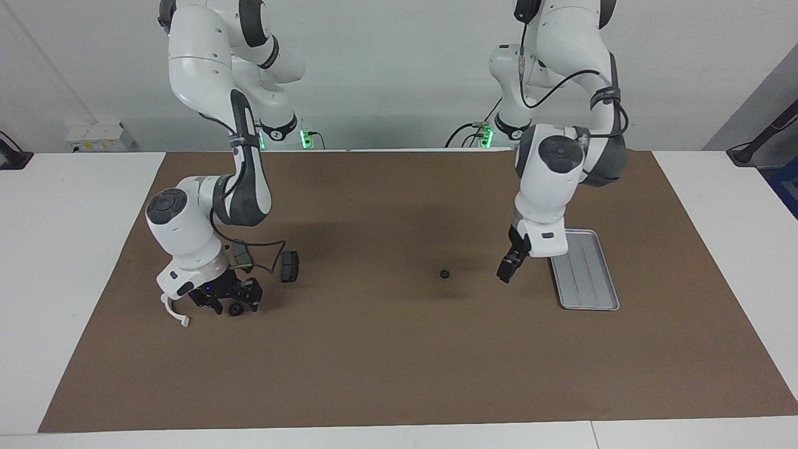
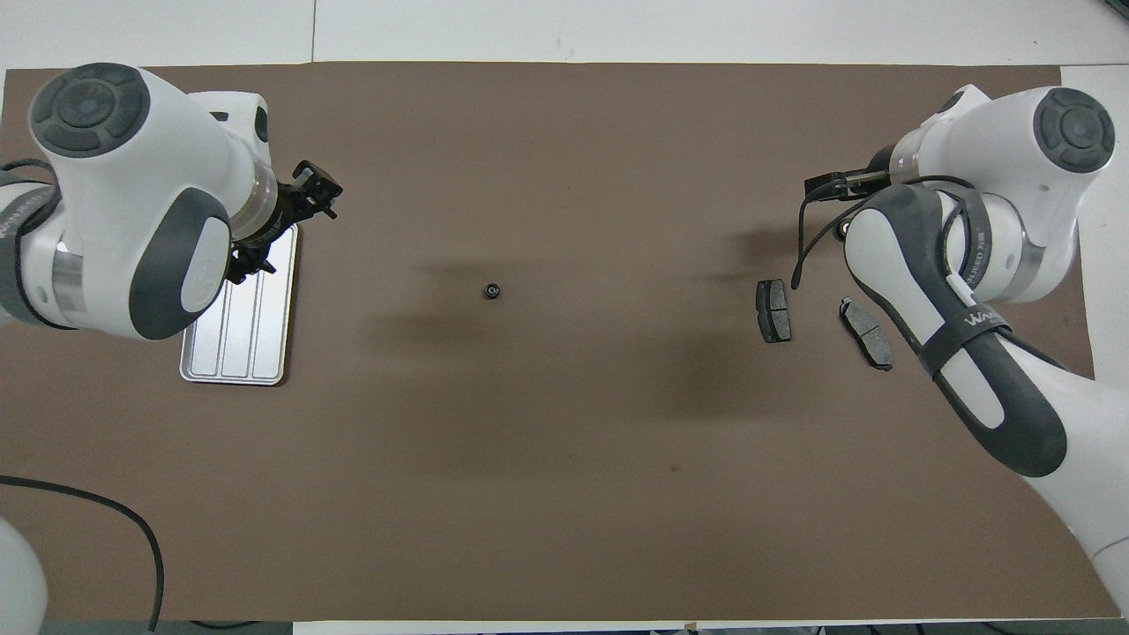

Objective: Place bearing gear from tray to pile

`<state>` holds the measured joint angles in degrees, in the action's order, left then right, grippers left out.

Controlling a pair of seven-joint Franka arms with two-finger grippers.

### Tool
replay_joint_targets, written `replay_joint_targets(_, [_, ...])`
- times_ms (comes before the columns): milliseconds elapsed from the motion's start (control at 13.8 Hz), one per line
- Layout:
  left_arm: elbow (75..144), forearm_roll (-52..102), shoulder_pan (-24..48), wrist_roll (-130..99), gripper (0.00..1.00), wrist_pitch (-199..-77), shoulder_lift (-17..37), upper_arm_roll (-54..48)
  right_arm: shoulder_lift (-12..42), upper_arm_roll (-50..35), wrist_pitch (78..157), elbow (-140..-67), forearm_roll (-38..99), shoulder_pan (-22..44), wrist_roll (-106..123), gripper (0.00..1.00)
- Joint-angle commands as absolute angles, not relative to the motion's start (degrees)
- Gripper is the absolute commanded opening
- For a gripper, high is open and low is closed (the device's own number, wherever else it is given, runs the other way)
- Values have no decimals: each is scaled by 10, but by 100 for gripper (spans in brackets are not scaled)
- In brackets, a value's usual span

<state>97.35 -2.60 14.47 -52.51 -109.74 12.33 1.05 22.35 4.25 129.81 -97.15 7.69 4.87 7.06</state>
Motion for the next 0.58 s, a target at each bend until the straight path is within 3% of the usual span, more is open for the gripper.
replay_joint_targets(0, [985,-28,113,-440,100,-1040,83,5,188,42,1243,-947,80,37,76,100])
replay_joint_targets(290, [991,-28,63,-320,100,-968,15,11,129,47,1226,-954,72,21,51,100])
replay_joint_targets(508, [1001,-27,26,-251,100,-905,-34,10,84,67,1148,-953,71,30,41,100])
